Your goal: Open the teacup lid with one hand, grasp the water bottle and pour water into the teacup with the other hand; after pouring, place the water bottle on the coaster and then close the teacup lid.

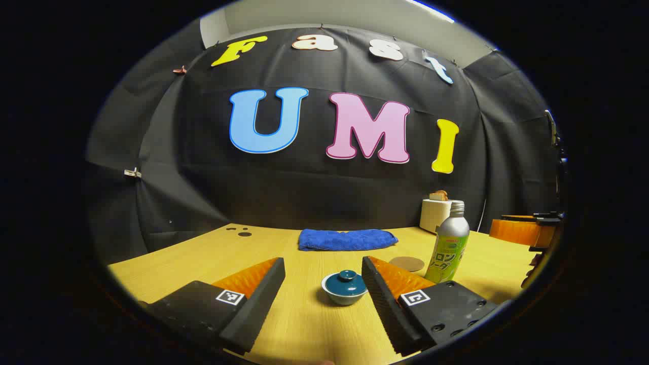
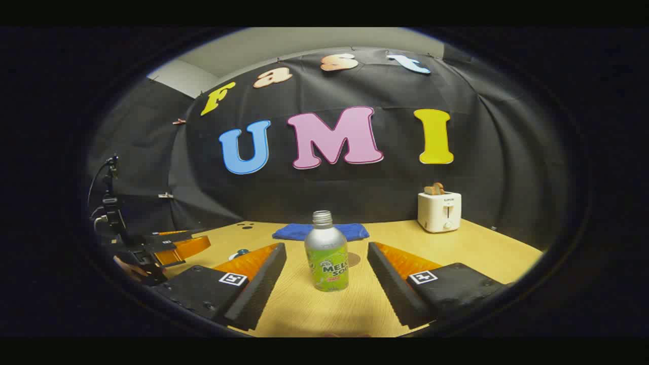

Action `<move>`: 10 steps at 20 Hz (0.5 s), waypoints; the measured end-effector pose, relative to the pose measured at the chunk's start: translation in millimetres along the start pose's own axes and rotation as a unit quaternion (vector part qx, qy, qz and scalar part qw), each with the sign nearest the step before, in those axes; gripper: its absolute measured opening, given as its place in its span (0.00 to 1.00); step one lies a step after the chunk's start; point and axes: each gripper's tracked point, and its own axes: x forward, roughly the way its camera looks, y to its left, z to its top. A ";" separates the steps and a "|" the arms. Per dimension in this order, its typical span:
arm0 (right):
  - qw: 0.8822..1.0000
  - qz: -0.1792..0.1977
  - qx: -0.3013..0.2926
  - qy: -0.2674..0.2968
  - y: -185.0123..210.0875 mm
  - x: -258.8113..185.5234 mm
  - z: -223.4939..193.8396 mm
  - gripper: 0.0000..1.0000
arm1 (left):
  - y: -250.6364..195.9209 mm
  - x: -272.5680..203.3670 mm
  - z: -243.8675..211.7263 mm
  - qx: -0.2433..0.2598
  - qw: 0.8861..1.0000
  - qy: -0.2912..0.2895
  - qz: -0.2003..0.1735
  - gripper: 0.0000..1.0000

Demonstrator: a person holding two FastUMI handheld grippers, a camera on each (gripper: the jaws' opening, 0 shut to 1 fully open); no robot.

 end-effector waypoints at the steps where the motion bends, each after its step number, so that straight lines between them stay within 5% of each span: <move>1: 1.000 0.002 0.003 0.002 1.0 1.9 -1.7 0.99 | 0.6 0.5 0.8 0.002 1.000 -0.003 0.001 0.96; 10: 1.000 0.001 -0.019 0.004 0.4 19.9 -7.9 0.99 | -16.9 6.4 12.7 -0.011 1.000 -0.018 -0.023 0.96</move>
